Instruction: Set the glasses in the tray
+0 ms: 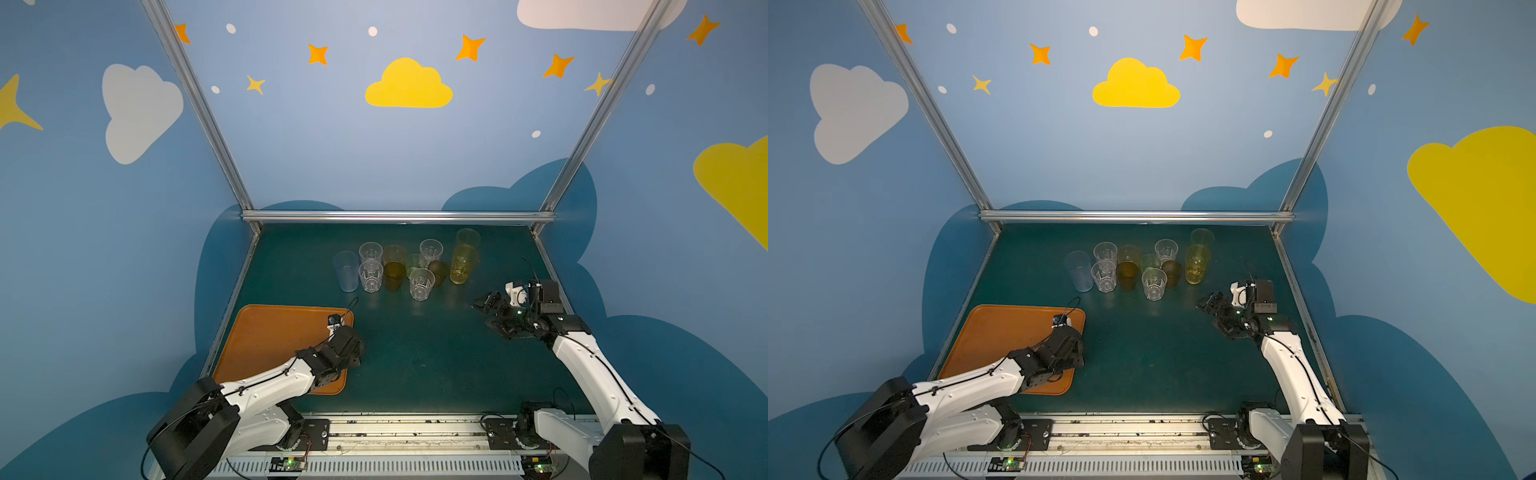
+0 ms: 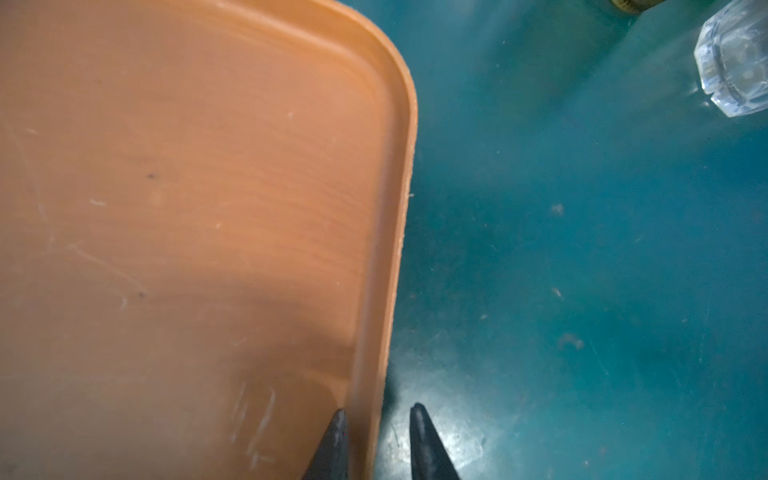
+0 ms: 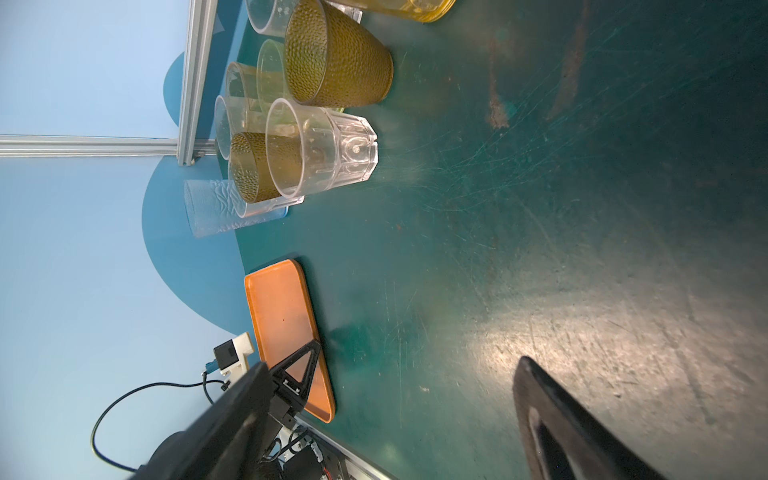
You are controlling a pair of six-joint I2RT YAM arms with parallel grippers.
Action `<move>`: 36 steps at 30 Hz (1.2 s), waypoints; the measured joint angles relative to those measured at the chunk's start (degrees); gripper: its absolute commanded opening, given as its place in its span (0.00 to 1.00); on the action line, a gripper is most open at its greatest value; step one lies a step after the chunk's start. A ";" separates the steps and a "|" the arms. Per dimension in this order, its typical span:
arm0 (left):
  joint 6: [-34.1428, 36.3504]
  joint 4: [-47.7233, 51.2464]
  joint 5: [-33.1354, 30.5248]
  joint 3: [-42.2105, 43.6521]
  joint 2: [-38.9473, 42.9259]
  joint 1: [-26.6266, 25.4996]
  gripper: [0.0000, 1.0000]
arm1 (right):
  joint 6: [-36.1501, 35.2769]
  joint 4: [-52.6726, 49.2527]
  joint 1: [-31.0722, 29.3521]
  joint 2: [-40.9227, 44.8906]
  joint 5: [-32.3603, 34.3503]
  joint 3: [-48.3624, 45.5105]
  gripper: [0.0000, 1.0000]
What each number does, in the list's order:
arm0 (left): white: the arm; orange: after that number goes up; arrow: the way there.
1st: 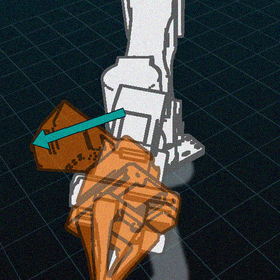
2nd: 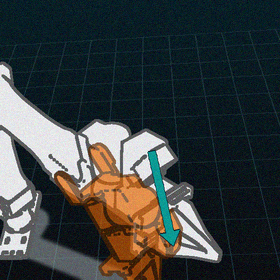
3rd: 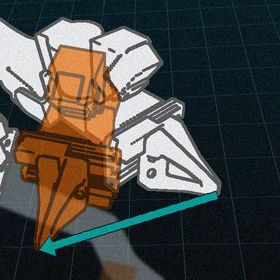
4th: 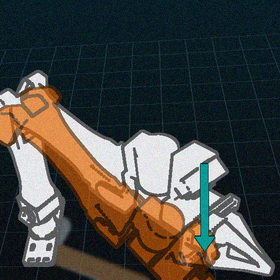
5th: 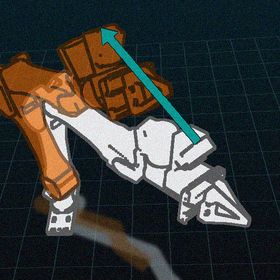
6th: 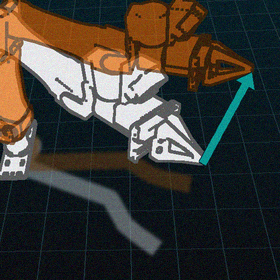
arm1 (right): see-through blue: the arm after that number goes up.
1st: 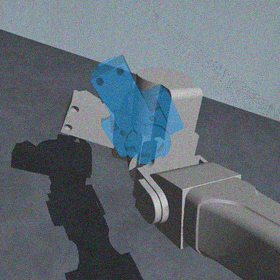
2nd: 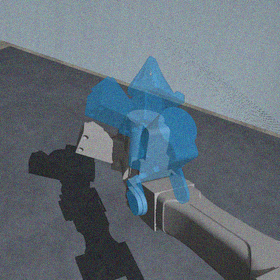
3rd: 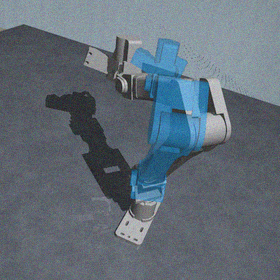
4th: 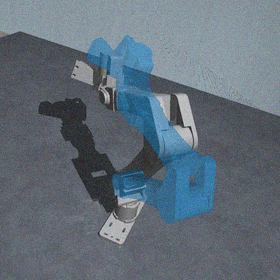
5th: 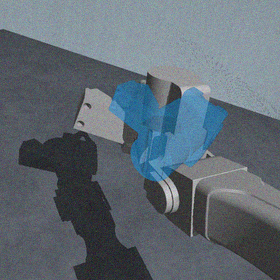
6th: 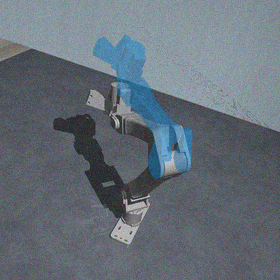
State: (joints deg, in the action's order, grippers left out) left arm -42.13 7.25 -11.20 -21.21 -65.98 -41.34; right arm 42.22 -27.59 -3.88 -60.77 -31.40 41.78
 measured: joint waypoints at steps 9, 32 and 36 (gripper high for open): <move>0.44 -0.57 0.44 -3.39 -4.96 0.35 0.28 | -0.57 0.15 -0.02 -0.37 0.00 -0.24 0.89; 7.93 -2.73 12.68 -30.62 -33.27 -9.46 0.46 | -2.40 -3.54 0.42 4.59 -0.15 -3.45 0.89; 8.26 -2.69 12.59 -29.53 -31.65 -9.79 0.72 | -2.38 -3.93 -0.15 5.33 1.55 -5.38 0.89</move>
State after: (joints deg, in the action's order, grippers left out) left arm -33.87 4.56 1.39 -50.74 -97.62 -51.13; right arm 39.83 -31.53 -4.03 -55.44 -29.85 36.40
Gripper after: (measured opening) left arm 0.611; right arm 0.894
